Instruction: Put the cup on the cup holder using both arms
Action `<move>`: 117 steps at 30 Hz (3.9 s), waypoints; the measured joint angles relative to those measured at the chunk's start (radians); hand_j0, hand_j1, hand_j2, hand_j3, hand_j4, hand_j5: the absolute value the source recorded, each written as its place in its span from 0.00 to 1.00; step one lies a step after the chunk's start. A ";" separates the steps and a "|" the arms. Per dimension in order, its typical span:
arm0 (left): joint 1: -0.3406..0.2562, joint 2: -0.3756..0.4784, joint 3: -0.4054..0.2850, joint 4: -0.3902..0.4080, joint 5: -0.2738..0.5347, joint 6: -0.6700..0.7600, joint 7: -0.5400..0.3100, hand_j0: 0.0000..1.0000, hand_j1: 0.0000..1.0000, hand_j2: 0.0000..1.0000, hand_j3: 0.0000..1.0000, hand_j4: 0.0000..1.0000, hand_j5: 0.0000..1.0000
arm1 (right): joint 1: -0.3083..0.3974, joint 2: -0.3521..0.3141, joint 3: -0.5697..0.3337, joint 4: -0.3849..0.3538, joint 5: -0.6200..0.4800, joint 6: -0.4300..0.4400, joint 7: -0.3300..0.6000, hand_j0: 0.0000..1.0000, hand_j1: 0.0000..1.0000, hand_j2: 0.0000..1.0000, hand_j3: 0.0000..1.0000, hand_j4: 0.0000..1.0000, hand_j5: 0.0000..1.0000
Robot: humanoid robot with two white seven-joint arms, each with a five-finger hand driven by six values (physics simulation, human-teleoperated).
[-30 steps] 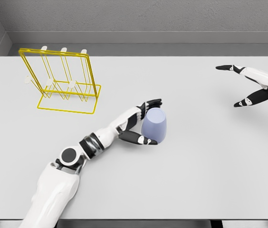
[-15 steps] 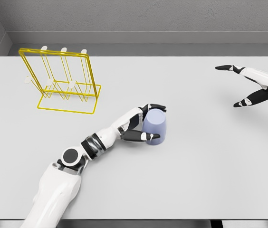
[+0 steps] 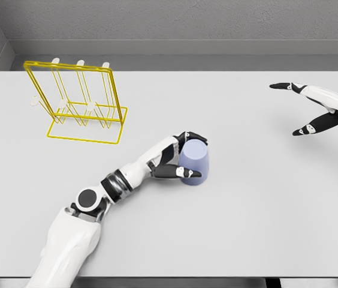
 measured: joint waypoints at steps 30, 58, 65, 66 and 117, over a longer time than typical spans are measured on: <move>0.138 0.288 0.226 -0.482 0.326 0.096 -0.001 0.47 0.47 0.47 0.47 0.47 0.47 | -0.002 0.002 0.001 -0.001 0.000 0.000 0.000 1.00 1.00 1.00 1.00 1.00 1.00; -0.089 0.418 0.288 -0.344 0.474 0.191 -0.001 0.44 0.44 0.44 0.44 0.44 0.44 | -0.003 0.015 0.003 -0.003 0.002 0.000 0.000 1.00 1.00 1.00 1.00 1.00 1.00; -0.129 0.414 0.287 -0.288 0.467 0.193 -0.001 0.44 0.44 0.44 0.44 0.44 0.44 | -0.003 0.015 0.003 -0.003 0.002 0.000 0.000 1.00 1.00 1.00 1.00 1.00 1.00; -0.130 0.413 0.287 -0.283 0.462 0.194 -0.001 0.44 0.44 0.44 0.44 0.44 0.44 | -0.003 0.015 0.003 -0.003 0.001 0.000 0.000 1.00 1.00 1.00 1.00 1.00 1.00; -0.057 0.420 0.298 -0.311 0.440 0.198 0.000 1.00 1.00 1.00 1.00 1.00 1.00 | -0.005 0.023 0.005 -0.003 0.008 0.000 0.001 1.00 1.00 1.00 1.00 1.00 1.00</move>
